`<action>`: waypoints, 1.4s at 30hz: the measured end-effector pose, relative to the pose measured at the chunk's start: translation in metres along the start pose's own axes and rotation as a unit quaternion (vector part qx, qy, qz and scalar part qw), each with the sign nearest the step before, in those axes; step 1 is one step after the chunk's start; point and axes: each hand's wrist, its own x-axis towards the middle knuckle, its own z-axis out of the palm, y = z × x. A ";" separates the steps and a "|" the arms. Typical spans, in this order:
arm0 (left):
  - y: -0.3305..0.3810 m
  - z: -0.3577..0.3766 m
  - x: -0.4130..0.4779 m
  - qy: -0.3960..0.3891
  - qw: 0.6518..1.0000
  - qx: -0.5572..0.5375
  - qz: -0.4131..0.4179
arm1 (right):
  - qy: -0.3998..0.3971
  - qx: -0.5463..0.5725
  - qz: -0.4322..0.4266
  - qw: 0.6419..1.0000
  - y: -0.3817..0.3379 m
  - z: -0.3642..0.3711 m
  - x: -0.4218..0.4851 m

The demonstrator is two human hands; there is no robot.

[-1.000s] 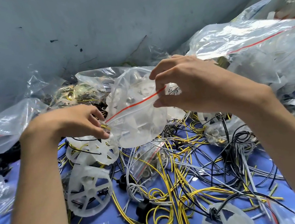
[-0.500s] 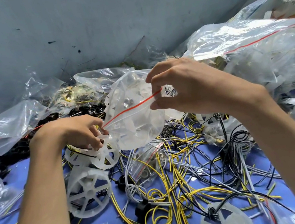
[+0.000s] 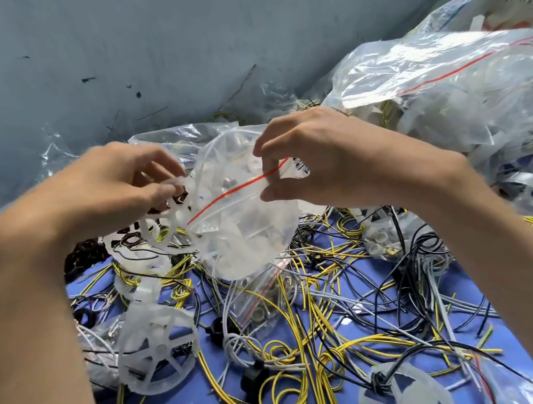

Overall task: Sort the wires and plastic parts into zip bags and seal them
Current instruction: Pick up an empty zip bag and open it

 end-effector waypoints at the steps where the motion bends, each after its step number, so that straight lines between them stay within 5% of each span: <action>1: 0.003 -0.001 -0.001 0.033 0.999 -0.001 0.015 | -0.001 0.000 0.000 1.000 0.000 0.000 0.000; 6: 0.025 -0.008 -0.008 0.173 0.975 -0.051 0.130 | -0.014 0.015 -0.004 1.000 -0.003 -0.001 -0.001; 13: 0.066 -0.002 -0.016 0.169 0.937 -0.194 0.237 | -0.012 0.029 -0.003 0.999 -0.004 0.000 0.000; 22: 0.077 0.010 -0.012 0.175 0.937 -0.190 0.234 | -0.024 0.022 -0.047 0.998 -0.001 0.003 -0.001; 42: 0.044 0.006 -0.003 0.237 0.951 -0.120 0.157 | -0.026 0.027 -0.007 0.999 -0.002 0.001 -0.001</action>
